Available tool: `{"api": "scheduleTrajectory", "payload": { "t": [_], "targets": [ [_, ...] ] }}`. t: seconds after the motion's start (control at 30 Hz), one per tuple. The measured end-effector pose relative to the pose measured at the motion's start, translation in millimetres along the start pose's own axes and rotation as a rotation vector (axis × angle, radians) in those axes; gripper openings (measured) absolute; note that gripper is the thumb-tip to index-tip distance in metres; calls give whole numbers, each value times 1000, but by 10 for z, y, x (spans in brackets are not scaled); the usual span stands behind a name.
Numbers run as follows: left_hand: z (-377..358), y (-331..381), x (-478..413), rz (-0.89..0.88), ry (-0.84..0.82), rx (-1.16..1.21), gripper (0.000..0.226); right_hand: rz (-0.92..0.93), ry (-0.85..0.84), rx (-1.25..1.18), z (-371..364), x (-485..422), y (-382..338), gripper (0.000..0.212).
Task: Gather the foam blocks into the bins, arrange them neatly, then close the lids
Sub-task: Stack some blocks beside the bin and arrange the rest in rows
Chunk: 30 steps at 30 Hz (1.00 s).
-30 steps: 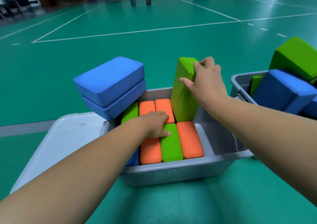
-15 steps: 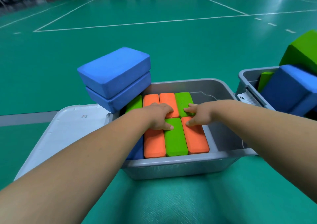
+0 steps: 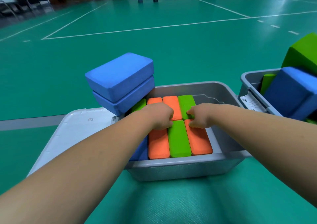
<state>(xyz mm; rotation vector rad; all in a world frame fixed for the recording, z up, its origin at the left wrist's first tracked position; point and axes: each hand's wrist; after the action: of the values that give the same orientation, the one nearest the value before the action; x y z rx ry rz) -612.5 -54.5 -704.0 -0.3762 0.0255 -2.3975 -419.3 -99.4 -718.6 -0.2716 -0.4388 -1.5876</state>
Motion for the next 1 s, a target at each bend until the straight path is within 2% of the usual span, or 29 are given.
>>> {"api": "scheduleTrajectory", "payload": {
  "t": [0.13,0.3,0.37,0.43,0.53,0.6,0.7,0.87,1.0],
  "targets": [
    [275,-74,135,62,275,-55,23,16,104,13,123,44,-57,41],
    [514,-338,247,195,536,-140,24,14,287,-146,396,62,-147,35],
    [553,-491,313,322,603,-226,26,36,413,-257,590,72,-193,33],
    [536,-638,376,498,610,-235,37,43,547,-367,773,95,-252,30],
    [440,-860,452,668,488,-164,57,49,654,-454,931,126,-368,30],
    [356,-1018,495,675,434,-117,67,68,667,-468,947,138,-440,29],
    [278,-1180,536,636,447,-113,76,137,646,-442,927,173,-523,30],
    [230,-1167,545,605,502,-94,67,155,650,-427,939,219,-600,36],
    [277,-1148,592,582,500,-101,85,142,613,-424,954,260,-572,34]
  ]
}}
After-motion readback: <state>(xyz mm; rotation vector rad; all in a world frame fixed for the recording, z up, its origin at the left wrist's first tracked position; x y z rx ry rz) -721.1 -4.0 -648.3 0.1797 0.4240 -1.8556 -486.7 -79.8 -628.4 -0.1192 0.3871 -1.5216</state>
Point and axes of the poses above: each hand's wrist, its own x-axis away from the middle knuckle, its own z-axis out of the back of the hand, y = z × x, and after that the axes turned 3 degrees about -z, right-handed
